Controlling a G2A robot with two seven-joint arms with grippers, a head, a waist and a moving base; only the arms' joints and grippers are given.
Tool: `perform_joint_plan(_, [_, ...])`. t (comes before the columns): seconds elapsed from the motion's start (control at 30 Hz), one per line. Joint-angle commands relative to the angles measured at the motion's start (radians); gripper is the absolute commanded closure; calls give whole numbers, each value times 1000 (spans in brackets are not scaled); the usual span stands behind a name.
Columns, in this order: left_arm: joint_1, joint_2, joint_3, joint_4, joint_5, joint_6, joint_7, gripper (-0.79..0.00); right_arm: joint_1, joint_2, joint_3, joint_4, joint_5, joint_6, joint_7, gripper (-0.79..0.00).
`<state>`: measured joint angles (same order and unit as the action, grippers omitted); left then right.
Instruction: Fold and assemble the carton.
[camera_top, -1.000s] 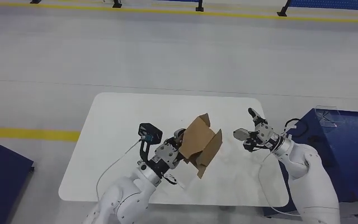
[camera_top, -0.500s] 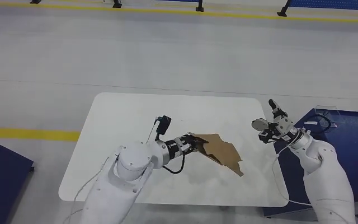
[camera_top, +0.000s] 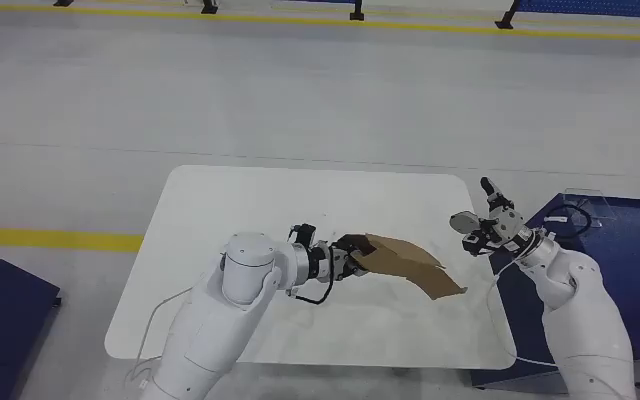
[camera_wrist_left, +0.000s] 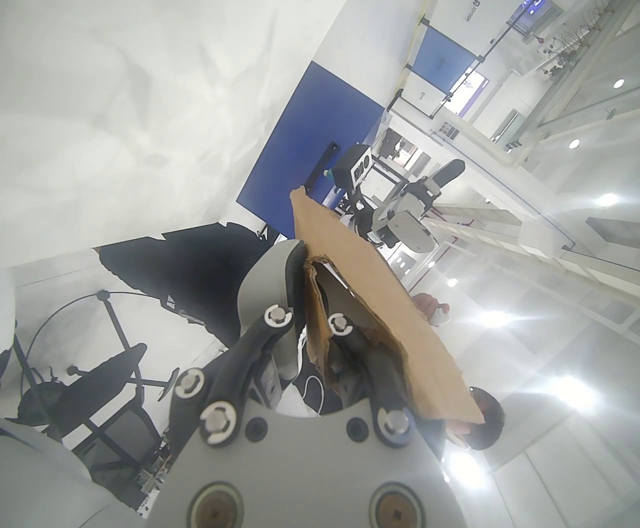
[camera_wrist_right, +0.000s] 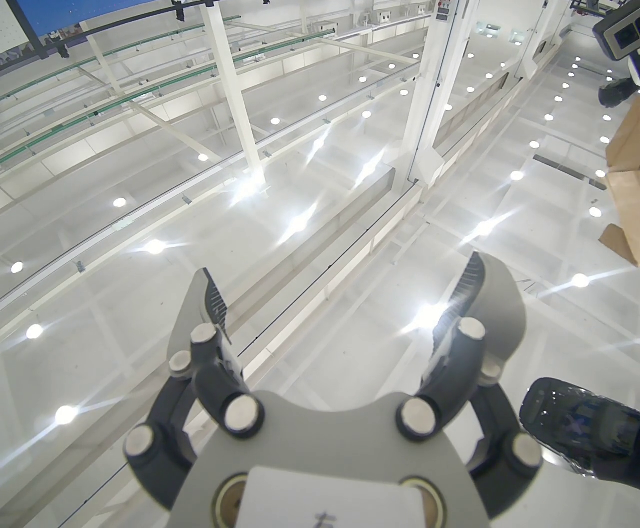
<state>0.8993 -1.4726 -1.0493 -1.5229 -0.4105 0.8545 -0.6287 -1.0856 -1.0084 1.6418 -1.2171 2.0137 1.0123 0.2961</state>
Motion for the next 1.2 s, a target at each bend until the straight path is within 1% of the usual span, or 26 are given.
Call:
perform_joint_plan(0.0, [0,0,0,0,0,0,0,0,0,0,0,0,0,0,0,-785])
perform_joint_plan(0.17, [0,0,0,0,0,0,0,0,0,0,0,0,0,0,0,-785])
perform_joint_plan(0.2, [10,0,-2,10,-20,-1,-2,0,-5,-1,2,-4,0,-21,-1,-785])
perform_joint_plan(0.27, [1,-2,-20,41,-79,39,-6,0,-9,0,11,-14,-12,-45,6,-785])
perform_joint_plan(0.3, [-9,-4,-30,62,-108,72,7,0,-10,1,16,-13,-26,-50,12,-785])
perform_joint_plan(0.37, [-28,-9,-40,87,-173,120,12,0,-10,5,30,-19,-101,-96,36,-785])
perform_joint_plan(0.43, [-40,-12,-52,108,-216,145,29,0,-18,5,24,-15,-175,-126,88,-785])
perform_joint_plan(0.57, [-39,-9,-46,95,-230,125,30,0,-14,6,-7,19,-282,-122,182,-785])
perform_joint_plan(0.63, [-29,-3,-45,86,-228,109,18,0,-14,6,-37,25,-344,-102,222,-785])
perform_joint_plan(0.67, [-26,-1,-42,84,-231,118,4,0,-13,6,-52,26,-375,-83,244,-785])
perform_joint_plan(0.73, [-24,5,-39,76,-240,122,-35,0,-12,8,-71,25,-450,-104,298,-785])
perform_joint_plan(0.83, [-19,14,-46,80,-252,133,-64,0,-28,12,-108,4,-567,-120,408,-785])
perform_joint_plan(1.03, [-21,25,-53,87,-282,158,-69,0,-92,34,-160,-68,-800,-148,660,-785])
perform_joint_plan(1.07, [-22,27,-52,90,-285,158,-63,0,-105,38,-169,-83,-805,-169,681,-785])
perform_joint_plan(1.17, [-23,31,-40,108,-304,158,-53,0,-136,50,-184,-122,-757,-212,724,-785])
